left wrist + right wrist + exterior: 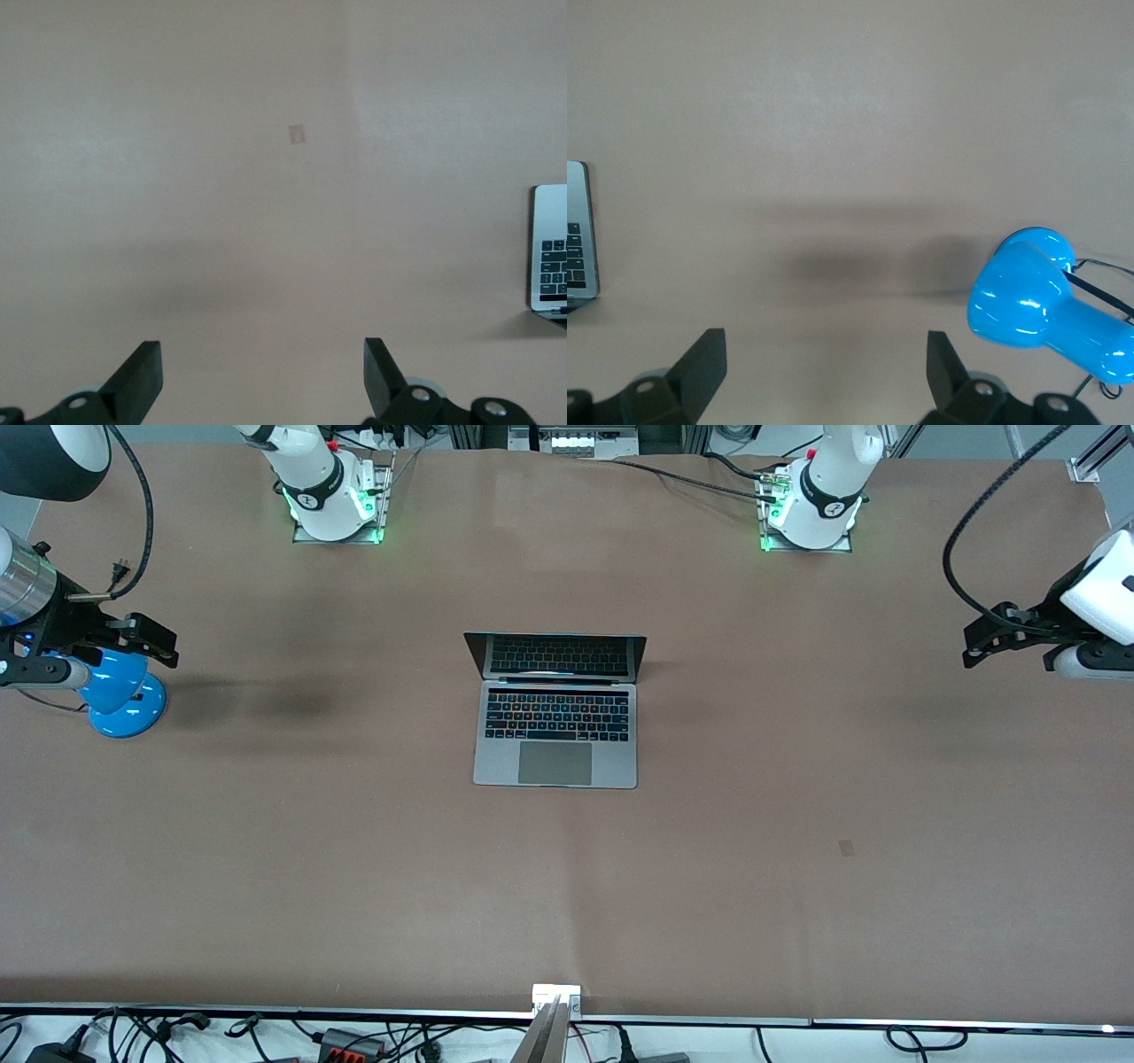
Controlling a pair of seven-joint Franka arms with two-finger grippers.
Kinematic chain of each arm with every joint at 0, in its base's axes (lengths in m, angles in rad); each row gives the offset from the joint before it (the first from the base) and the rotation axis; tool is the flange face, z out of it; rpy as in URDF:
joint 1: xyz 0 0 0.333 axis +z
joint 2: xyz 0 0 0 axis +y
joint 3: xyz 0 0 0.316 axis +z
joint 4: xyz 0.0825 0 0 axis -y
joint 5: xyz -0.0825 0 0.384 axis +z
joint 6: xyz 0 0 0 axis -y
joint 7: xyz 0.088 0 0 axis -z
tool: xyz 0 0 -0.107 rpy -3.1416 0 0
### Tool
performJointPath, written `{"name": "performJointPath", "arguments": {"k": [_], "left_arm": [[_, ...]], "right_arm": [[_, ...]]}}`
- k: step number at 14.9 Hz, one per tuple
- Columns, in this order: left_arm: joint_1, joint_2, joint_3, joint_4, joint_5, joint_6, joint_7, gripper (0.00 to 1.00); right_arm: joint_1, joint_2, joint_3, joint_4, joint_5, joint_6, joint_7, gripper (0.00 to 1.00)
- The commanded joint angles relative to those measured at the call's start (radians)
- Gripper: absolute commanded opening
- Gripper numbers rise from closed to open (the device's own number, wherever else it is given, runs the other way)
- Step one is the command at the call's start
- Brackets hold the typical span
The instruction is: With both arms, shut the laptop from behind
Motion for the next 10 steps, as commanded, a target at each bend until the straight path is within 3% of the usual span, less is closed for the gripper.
{"name": "performJointPath", "arguments": {"k": [1,10], "left_arm": [[0.017,0.011,0.000,0.002,0.005,0.002,0.024,1.00],[0.025,0.023,-0.010,0.008,0.005,0.001,0.025,1.00]], "right_arm": [[-0.002,-0.004,0.003,0.010,0.018,-0.020,0.004,1.00],[0.000,0.000,0.004,0.014,0.018,-0.021,0.004,1.00]]}}
